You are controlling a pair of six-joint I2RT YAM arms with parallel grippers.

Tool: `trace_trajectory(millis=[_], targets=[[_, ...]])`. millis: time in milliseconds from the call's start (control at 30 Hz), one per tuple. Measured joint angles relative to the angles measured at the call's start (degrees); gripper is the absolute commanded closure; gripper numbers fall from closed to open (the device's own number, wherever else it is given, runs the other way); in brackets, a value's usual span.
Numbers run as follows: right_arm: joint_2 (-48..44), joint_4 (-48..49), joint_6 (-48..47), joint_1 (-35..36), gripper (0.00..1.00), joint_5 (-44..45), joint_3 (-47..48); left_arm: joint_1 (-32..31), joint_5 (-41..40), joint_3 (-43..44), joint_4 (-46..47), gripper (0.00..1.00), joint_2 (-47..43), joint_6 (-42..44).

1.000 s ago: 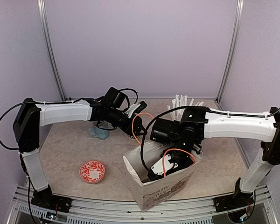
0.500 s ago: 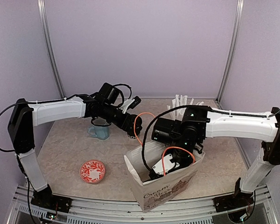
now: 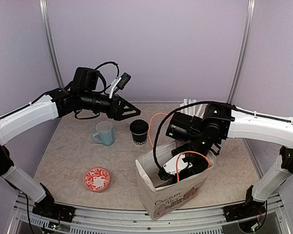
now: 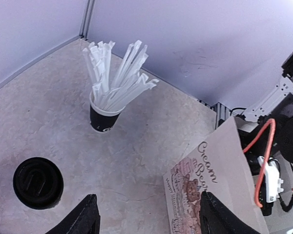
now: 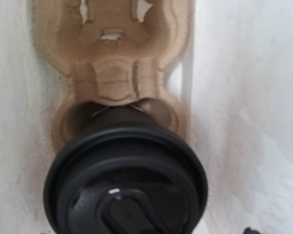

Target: Pack the takeout coffee

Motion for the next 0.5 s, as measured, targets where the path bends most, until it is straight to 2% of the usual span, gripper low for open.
trace_trajectory(millis=[200,333,433,467,500], targets=[[-1.7,1.0,-0.2,-0.3,0.15,0.7,0.0,-1.3,7.9,-1.7,4.1,0.29,-1.8,-3.2],[-3.1,1.5,-0.4,-0.5,0.15,1.6,0.0,-4.5,11.8,-1.1,5.0,0.3,-1.5,-4.2],[-4.1,1.8,-0.5,-0.8,0.15,2.4,0.0,-7.1,12.8,1.2,4.5,0.4,0.2,-4.0],[-4.3,1.8,-0.6,-0.8,0.15,2.5,0.0,-7.8,12.8,2.3,4.1,0.49,1.2,-3.9],[-4.6,1.9,-0.6,-0.8,0.15,2.7,0.0,-8.4,12.8,3.2,3.7,0.62,2.1,-4.0]])
